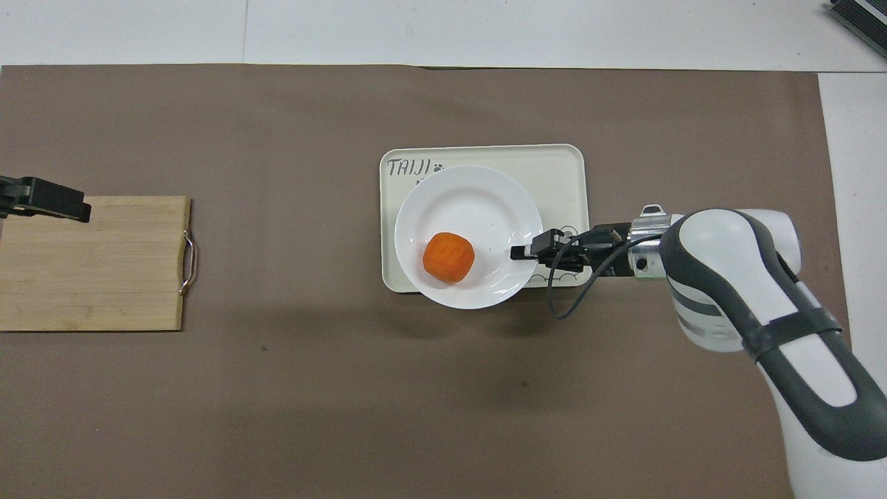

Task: Place orange and plate with both arms
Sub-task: 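Slide the plate with the right gripper onto the bear tray, then open the right gripper and release the plate rim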

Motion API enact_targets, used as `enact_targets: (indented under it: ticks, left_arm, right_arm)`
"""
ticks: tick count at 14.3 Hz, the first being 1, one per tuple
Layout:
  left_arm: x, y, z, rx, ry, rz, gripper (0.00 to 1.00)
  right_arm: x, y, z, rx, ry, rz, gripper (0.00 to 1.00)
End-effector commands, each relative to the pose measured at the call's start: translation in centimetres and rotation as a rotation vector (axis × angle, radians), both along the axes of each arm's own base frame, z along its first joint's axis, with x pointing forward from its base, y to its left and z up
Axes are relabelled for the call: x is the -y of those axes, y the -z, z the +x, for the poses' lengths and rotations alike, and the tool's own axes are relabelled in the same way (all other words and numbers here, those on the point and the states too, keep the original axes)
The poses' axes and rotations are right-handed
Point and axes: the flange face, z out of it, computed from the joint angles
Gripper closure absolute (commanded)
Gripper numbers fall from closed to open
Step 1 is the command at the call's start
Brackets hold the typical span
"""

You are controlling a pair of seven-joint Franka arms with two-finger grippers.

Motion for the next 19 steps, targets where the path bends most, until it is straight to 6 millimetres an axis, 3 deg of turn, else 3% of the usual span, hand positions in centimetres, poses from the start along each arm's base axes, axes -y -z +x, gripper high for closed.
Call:
enact_targets:
  ticks: [1,2,5,8,10,17,19]
  left_arm:
    - [-0.3,-0.2,-0.6,-0.007,0.011,0.016,0.00]
    - [-0.3,-0.2,-0.6,-0.007,0.011,0.016,0.00]
    - [-0.3,-0.2,-0.6,-0.007,0.010,0.016,0.00]
    - [-0.3,-0.2,-0.6,-0.007,0.011,0.016,0.00]
    - [-0.3,-0.2,-0.6,-0.007,0.011,0.016,0.00]
    - [-0.3,-0.2,-0.6,-0.005,0.011,0.016,0.00]
    - [-0.3,-0.2,-0.6,-0.005,0.011,0.016,0.00]
  right_arm:
    - [0.8,1.1,5.4,0.000,0.011,0.012,1.00]
    - [0.9,1.6,6.3,0.004,0.014,0.008,1.00]
    - [0.5,4.2,6.6,-0.011,0.010,-0.023,1.00]
    - [0.5,5.2,6.0,-0.022,0.001,-0.052,1.00]
    - [0.8,7.1,5.1,-0.013,-0.015,-0.075,1.00]
    - [0.1,8.4,3.0,-0.031,-0.011,-0.110,1.00]
    - [-1.2,8.7,2.5,-0.022,-0.017,-0.132,0.66]
